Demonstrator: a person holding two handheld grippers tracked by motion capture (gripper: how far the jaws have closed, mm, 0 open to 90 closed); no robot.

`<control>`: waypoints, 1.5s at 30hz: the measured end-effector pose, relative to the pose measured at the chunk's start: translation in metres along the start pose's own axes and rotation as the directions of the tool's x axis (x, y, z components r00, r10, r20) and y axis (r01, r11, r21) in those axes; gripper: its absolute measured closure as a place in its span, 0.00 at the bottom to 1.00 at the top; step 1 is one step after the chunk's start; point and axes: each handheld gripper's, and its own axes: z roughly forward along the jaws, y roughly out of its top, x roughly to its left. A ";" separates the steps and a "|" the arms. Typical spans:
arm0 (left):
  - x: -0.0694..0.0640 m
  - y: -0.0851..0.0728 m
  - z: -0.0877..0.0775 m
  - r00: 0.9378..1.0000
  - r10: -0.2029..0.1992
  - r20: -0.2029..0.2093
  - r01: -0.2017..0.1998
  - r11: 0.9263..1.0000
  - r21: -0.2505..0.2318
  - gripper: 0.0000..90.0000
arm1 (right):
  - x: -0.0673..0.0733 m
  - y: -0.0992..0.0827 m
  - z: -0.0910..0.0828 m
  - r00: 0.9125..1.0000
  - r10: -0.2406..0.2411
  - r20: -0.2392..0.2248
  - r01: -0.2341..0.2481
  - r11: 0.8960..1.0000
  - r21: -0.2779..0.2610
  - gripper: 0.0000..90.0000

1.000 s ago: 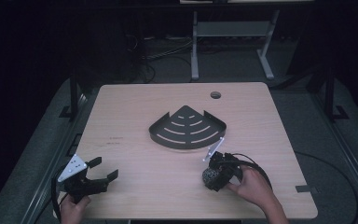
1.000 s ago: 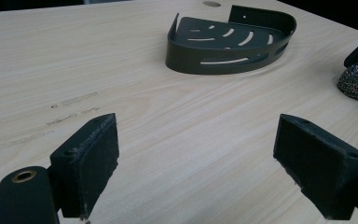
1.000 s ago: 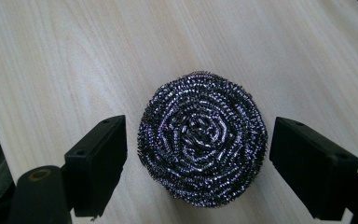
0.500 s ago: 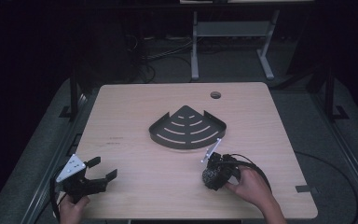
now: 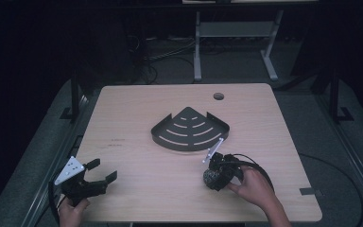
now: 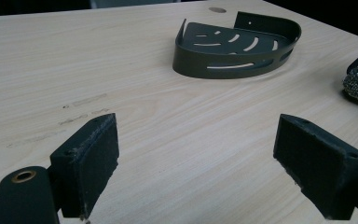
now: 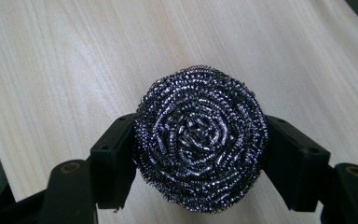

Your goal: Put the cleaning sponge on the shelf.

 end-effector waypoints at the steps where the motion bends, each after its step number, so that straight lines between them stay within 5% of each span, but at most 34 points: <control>1: 0.000 0.000 0.000 1.000 0.000 -0.001 0.000 1.000 0.000 0.15 | 0.000 0.001 -0.001 1.000 0.001 -0.001 -0.001 1.000 -0.004 0.34; 45: 0.000 0.001 0.000 1.000 -0.001 0.002 0.001 1.000 -0.006 0.15 | -0.024 0.031 -0.044 1.000 0.006 0.009 -0.006 1.000 -0.022 0.35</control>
